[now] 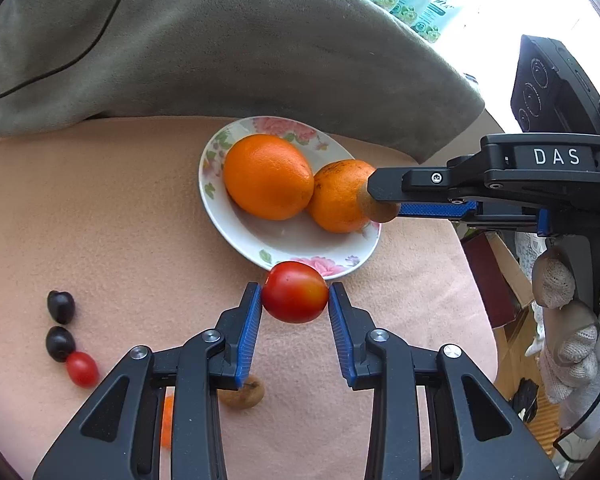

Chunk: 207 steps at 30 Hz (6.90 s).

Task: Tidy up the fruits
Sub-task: 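Carry the brown fruit and red tomato over the floral plate with both grippers, then open both grippers to drop the fruits onto the plate, then move both grippers back toward the remaining small fruits, then grasp the dark cherry with the left gripper while the right gripper grasps the brown pear, then lift and carry the cherry and pear over the floral plate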

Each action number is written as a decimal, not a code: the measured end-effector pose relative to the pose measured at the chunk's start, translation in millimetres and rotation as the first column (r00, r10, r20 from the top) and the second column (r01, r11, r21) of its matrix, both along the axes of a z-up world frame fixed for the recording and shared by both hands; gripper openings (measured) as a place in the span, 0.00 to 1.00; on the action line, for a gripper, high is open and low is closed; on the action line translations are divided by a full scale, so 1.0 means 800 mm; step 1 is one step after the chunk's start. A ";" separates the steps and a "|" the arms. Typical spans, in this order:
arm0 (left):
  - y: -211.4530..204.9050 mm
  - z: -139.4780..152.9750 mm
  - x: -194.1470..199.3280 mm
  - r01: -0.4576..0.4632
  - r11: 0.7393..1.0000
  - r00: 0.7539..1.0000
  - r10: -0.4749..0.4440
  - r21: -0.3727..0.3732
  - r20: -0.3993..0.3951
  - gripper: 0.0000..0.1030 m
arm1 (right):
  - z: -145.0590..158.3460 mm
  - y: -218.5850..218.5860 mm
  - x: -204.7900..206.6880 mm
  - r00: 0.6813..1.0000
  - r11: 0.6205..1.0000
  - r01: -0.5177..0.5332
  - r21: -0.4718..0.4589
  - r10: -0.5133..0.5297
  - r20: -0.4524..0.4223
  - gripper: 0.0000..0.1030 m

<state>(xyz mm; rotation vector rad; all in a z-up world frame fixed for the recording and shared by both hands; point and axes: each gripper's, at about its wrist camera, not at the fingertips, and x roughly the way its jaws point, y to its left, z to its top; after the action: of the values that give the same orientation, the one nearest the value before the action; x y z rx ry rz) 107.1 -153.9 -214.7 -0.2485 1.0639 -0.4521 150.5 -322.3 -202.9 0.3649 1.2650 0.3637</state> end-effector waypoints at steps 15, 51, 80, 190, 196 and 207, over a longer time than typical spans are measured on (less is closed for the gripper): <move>-0.040 -0.011 0.025 0.004 1.000 1.000 -0.004 0.017 -0.012 0.32 | 0.010 -0.005 0.064 0.996 0.997 -0.048 -0.052 0.052 0.073 0.27; -0.036 -0.006 0.032 -0.060 0.998 0.998 0.060 0.010 -0.015 0.61 | 0.012 -0.011 0.074 0.987 0.988 -0.047 -0.149 0.069 0.145 0.68; 0.052 0.022 -0.035 -0.091 0.994 0.996 0.091 0.066 -0.005 0.62 | 0.037 0.009 -0.005 0.981 0.991 0.012 -0.134 0.014 0.192 0.76; 0.146 0.005 0.005 -0.254 0.967 0.946 0.247 -0.006 -0.211 0.22 | -0.008 0.054 -0.087 0.974 0.981 -0.107 -0.160 0.136 0.183 0.28; 0.115 0.011 0.015 -0.225 0.974 0.956 0.215 -0.029 -0.198 0.22 | 0.010 0.032 -0.075 0.970 0.983 -0.080 -0.166 0.115 0.214 0.28; 0.061 0.012 0.029 -0.166 0.985 0.970 0.154 -0.051 -0.188 0.22 | 0.031 0.005 -0.043 0.960 0.979 -0.053 -0.195 0.103 0.260 0.28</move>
<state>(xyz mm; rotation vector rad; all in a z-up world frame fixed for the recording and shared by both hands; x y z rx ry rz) 130.4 -105.0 -205.3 -0.4385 1.1999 -0.3231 115.8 -318.1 -178.5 0.1007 1.0381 0.3465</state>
